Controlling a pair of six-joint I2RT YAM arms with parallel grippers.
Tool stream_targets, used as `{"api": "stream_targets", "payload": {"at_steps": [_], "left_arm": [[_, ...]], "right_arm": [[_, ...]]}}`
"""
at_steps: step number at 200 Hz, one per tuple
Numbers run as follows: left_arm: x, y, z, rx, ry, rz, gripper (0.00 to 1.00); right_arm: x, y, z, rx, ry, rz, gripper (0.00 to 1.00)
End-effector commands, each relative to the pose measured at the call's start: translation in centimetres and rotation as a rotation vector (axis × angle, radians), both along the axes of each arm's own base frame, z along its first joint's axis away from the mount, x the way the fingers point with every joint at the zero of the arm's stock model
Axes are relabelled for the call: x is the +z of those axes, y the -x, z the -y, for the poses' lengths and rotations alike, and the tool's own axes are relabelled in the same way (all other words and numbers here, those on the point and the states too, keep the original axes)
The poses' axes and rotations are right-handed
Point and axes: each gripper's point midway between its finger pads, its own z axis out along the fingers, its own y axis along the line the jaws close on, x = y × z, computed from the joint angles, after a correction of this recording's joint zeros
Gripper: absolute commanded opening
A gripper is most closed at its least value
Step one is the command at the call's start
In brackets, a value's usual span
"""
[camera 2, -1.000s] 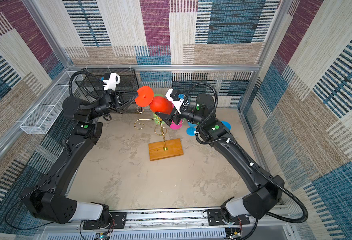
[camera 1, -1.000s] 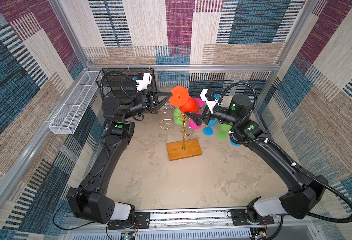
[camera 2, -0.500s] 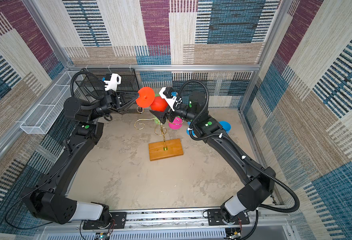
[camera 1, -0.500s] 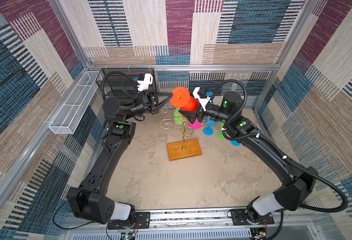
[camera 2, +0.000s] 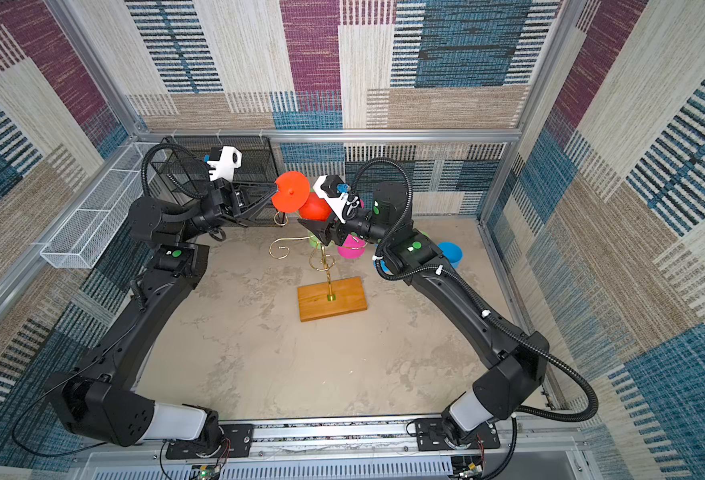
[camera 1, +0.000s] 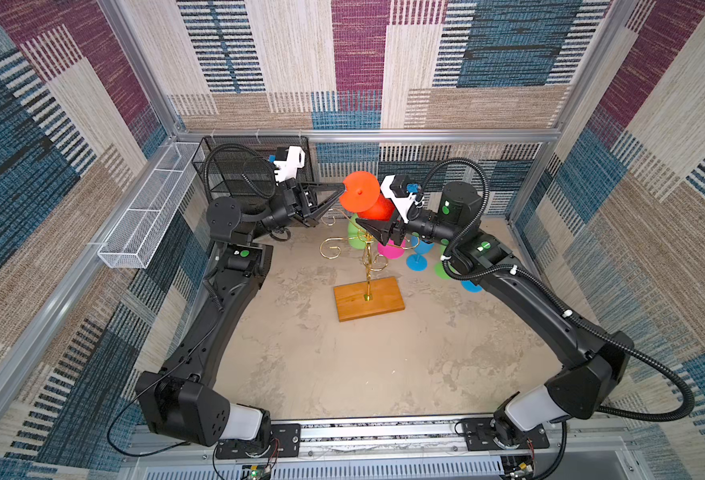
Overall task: Take the wine glass off the wine glass rack
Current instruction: 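Lift the red glass up while the right gripper reaches toward its bowl, then close the right gripper around the red glass's bowl while the left holds the foot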
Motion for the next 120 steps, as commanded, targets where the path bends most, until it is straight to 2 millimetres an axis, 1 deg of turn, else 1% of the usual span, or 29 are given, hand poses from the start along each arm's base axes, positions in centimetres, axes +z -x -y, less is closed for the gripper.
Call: {"api": "stream_targets", "payload": {"at_steps": [1,5,21,35,46,76,99,120], "left_arm": [[0.5,1.1,0.1,-0.032,-0.007,0.056,0.0],[0.6,1.1,0.1,-0.033,-0.008,0.06,0.0],[0.8,1.2,0.1,-0.037,-0.009,0.074,0.08],[1.1,1.3,0.0,-0.033,-0.006,0.088,0.11],[1.2,1.4,-0.1,-0.027,-0.006,0.101,0.17],[1.6,1.2,-0.5,0.018,0.001,0.146,0.25],[1.3,0.7,-0.7,0.068,-0.01,0.191,0.3],[0.4,-0.2,-0.8,0.143,-0.043,0.253,0.32]], "right_arm": [[1.5,-0.1,0.7,-0.043,-0.044,-0.002,0.75],[1.5,0.0,0.8,-0.043,-0.044,-0.005,0.75],[1.4,0.2,1.0,-0.048,-0.043,-0.022,0.74],[1.4,0.5,1.2,-0.052,-0.043,-0.044,0.72],[1.5,0.8,1.5,-0.056,-0.046,-0.061,0.71],[1.1,1.6,2.4,-0.08,-0.043,-0.141,0.69],[0.6,2.4,3.5,-0.111,-0.041,-0.217,0.66],[0.0,3.3,4.7,-0.148,-0.035,-0.302,0.64]]}}
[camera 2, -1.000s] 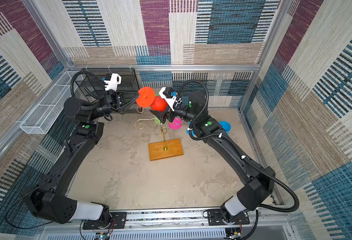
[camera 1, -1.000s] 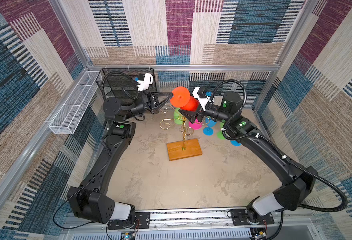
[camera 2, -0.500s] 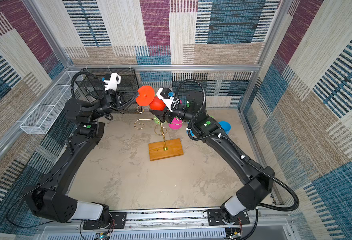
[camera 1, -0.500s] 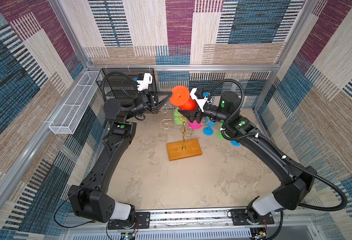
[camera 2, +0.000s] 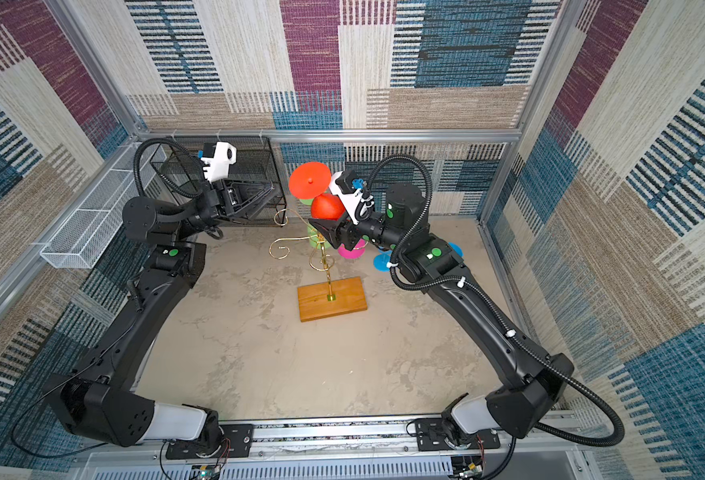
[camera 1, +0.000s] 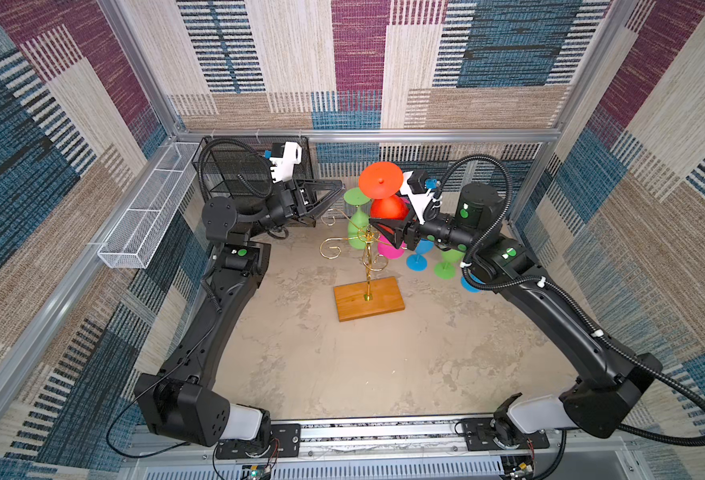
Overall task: Take the wine glass off the wine glass rack
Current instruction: 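Close the right gripper around the red glass's bowl while the left holds the foot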
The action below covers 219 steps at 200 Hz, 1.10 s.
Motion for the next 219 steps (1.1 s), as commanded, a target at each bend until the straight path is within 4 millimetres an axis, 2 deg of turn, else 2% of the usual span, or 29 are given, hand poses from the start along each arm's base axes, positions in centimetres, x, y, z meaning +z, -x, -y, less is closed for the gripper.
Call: {"api": "stream_targets", "payload": {"at_steps": [1,49,60,108,138,177,219], "left_arm": [[-0.4,-0.8,-0.3,0.106,-0.026,0.135,0.32],[-2.5,-4.1,-2.3,0.479,-0.068,0.377,0.34],[-2.9,-4.5,-2.2,0.529,-0.105,0.458,0.35],[-3.9,-3.0,0.3,0.512,-0.21,0.956,0.38],[-4.8,-2.3,1.3,0.503,-0.247,1.226,0.36],[-6.3,-1.8,2.6,0.469,-0.283,1.44,0.34],[-6.4,-2.2,3.3,0.491,-0.294,1.515,0.34]], "right_arm": [[-1.1,0.7,1.3,-0.056,-0.001,-0.13,0.64],[-1.4,3.3,2.8,-0.06,-0.004,-0.314,0.61],[-1.8,3.7,2.8,-0.054,0.004,-0.353,0.6],[-3.5,4.8,2.7,-0.028,0.045,-0.471,0.57],[-3.9,5.3,2.3,0.009,0.047,-0.508,0.56],[-4.6,5.4,1.5,0.049,0.053,-0.549,0.56],[-5.1,5.1,0.8,0.071,0.054,-0.573,0.54]]}}
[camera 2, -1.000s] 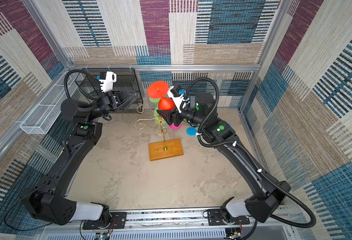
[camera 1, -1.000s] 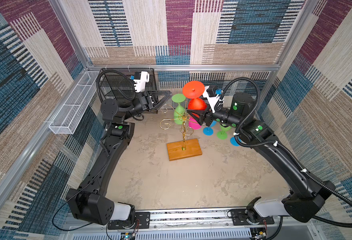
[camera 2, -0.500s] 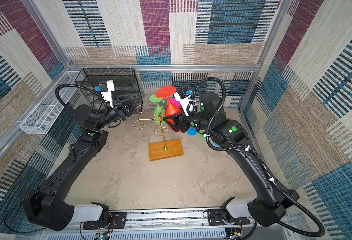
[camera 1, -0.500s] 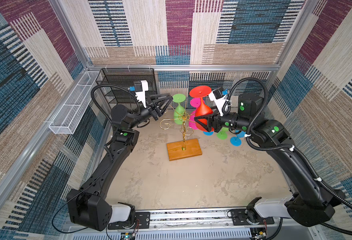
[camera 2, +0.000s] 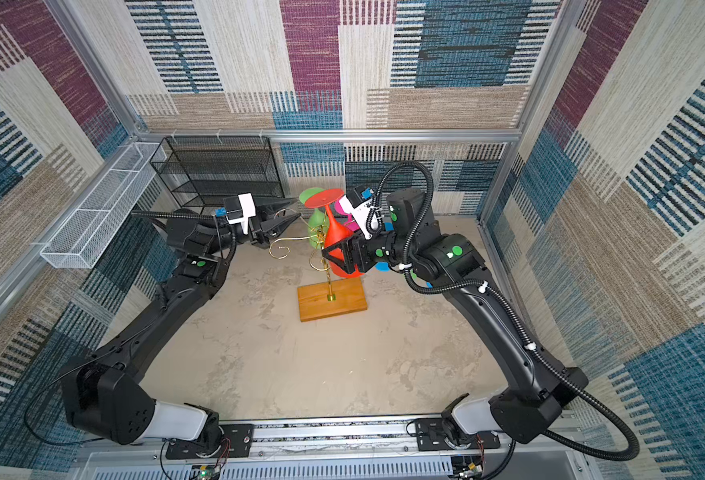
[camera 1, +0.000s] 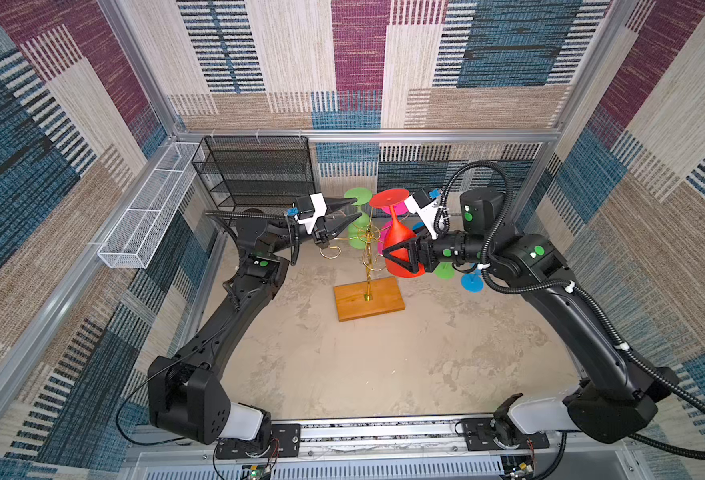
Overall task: Take the wine glass off the wine glass rack
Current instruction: 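Close the right gripper around the red glass's bowl while the left holds the foot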
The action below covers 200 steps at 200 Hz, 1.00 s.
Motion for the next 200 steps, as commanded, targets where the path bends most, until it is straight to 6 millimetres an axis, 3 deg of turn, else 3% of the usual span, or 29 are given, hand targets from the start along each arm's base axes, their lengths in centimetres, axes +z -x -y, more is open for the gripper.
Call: {"api": "stream_targets", "payload": {"at_steps": [1,63,200], "left_arm": [[0.8,0.5,0.2,0.017,-0.016,0.154,0.34],[1.3,0.9,0.8,0.003,-0.02,0.209,0.34],[3.8,3.3,2.1,-0.045,-0.017,0.356,0.3]], "right_arm": [[0.5,0.2,-0.5,0.022,-0.028,-0.008,0.54],[-0.2,0.0,-1.1,0.042,-0.037,-0.04,0.53],[0.5,0.1,-1.7,0.072,-0.067,-0.033,0.51]]}}
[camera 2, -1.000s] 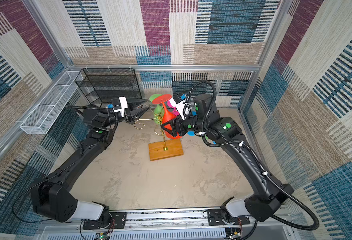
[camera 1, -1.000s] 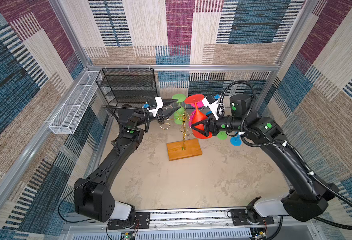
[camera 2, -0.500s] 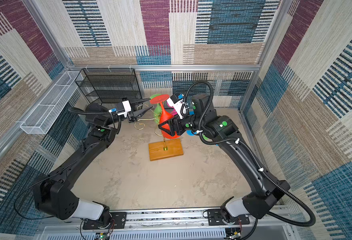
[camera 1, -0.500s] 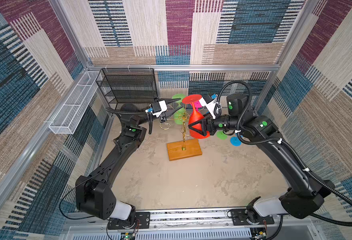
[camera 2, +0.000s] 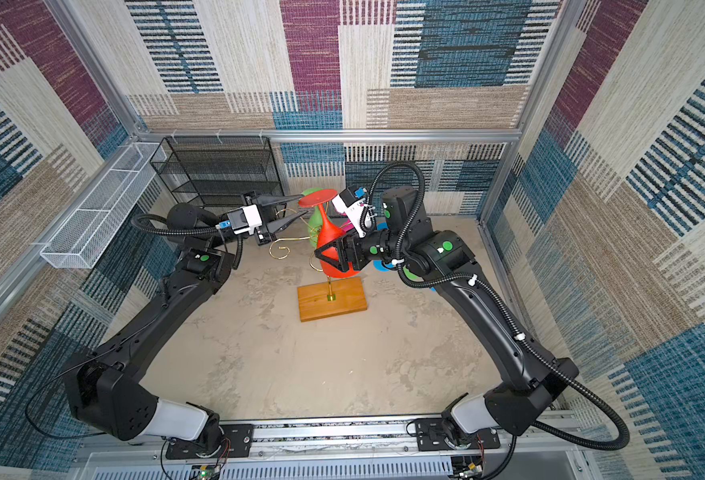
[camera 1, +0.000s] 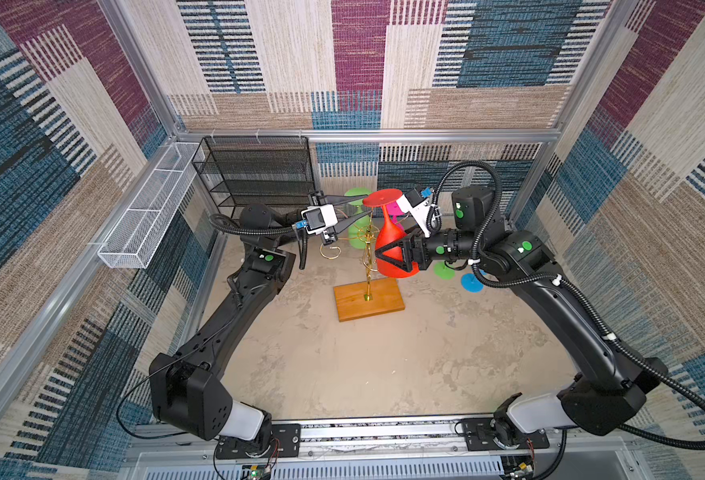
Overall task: Take the wine glass off the wine glass rack
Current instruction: 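Close the right gripper around the red glass's bowl while the left holds the foot, then open the left gripper off the foot while the right gripper pulls the red glass away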
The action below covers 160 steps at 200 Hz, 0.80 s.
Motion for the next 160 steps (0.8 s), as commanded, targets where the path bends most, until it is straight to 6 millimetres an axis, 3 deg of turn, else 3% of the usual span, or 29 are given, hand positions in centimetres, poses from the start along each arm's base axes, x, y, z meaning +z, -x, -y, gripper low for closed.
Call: {"api": "stream_targets", "payload": {"at_steps": [1,35,79,96,128,160], "left_arm": [[0.6,0.8,0.2,-0.015,-0.001,0.072,0.3],[0.8,1.0,0.5,-0.025,-0.005,0.087,0.24],[1.0,0.9,0.5,-0.012,0.006,0.094,0.07],[1.3,0.8,0.5,-0.004,0.016,0.09,0.0],[1.6,0.6,0.1,0.023,0.043,0.067,0.0],[1.4,-0.3,-0.7,0.089,0.105,-0.015,0.0]], "right_arm": [[0.7,0.0,-0.2,0.007,-0.021,0.012,0.51],[0.8,0.1,-0.3,0.011,-0.027,0.014,0.51],[1.0,0.1,-0.3,0.01,-0.031,0.015,0.55],[1.4,0.1,-0.2,0.009,-0.038,0.025,0.61],[2.9,0.2,0.0,-0.007,-0.074,0.064,0.79],[6.4,0.7,1.1,-0.052,-0.163,0.152,0.97]]}}
